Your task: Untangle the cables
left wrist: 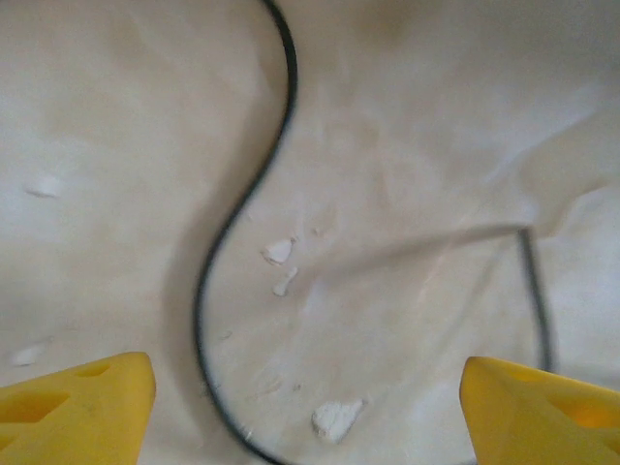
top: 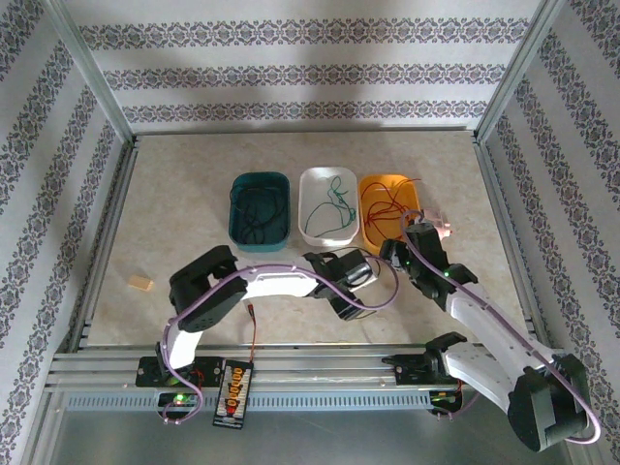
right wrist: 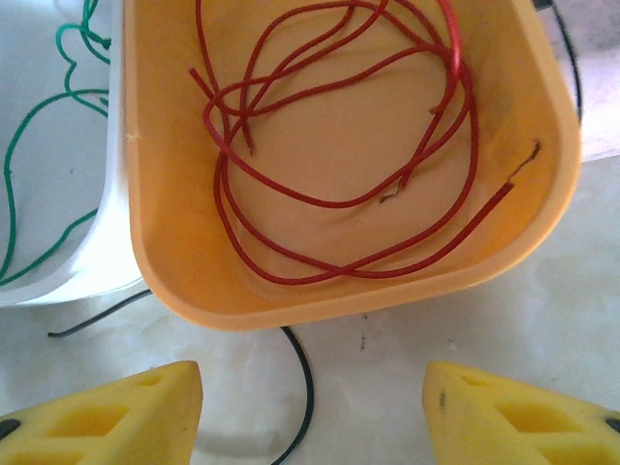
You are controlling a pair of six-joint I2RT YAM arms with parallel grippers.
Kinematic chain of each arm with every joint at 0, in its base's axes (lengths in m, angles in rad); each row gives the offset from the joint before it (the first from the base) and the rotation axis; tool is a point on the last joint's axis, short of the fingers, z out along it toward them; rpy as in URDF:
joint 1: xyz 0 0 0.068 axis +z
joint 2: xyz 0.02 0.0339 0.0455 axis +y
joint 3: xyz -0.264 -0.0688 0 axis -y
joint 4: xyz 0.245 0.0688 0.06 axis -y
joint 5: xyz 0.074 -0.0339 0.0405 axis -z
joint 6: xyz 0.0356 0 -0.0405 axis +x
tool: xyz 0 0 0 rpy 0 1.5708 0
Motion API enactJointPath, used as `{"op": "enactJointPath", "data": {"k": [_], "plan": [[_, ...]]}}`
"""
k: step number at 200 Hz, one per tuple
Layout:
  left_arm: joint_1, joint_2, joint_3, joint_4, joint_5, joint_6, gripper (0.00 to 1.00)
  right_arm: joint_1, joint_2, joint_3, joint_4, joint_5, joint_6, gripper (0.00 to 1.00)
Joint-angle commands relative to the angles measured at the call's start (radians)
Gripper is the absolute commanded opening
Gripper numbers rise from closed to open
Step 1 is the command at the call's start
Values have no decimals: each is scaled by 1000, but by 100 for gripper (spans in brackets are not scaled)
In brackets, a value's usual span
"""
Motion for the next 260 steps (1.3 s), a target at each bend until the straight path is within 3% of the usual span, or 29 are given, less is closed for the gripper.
{"op": "enactJointPath", "data": {"k": [1,82,115,128,177,213,260], "plan": [[4,73,36,-76,-151,-39,78,-13,-14,-20,-31,7,15,62],[18,136,2,-139,-110,-77,41,-24,-19,-44,-21,-5,20,62],[30,136,-8,-136,-103,-87,7,-25,-19,-44,-20,-2,21,62],[29,135,-4,-138,-109,-81,0,-27,-22,-44,-20,2,20,62],[27,1,-35,-69,-174,-4,0,-31,-37,-49,-24,11,26,62],[27,-196,-98,63,-133,59,0,-45,-50,-57,-27,16,37,62],[13,-353,-60,71,-129,118,0,-51,-45,-58,-25,13,40,62]]}}
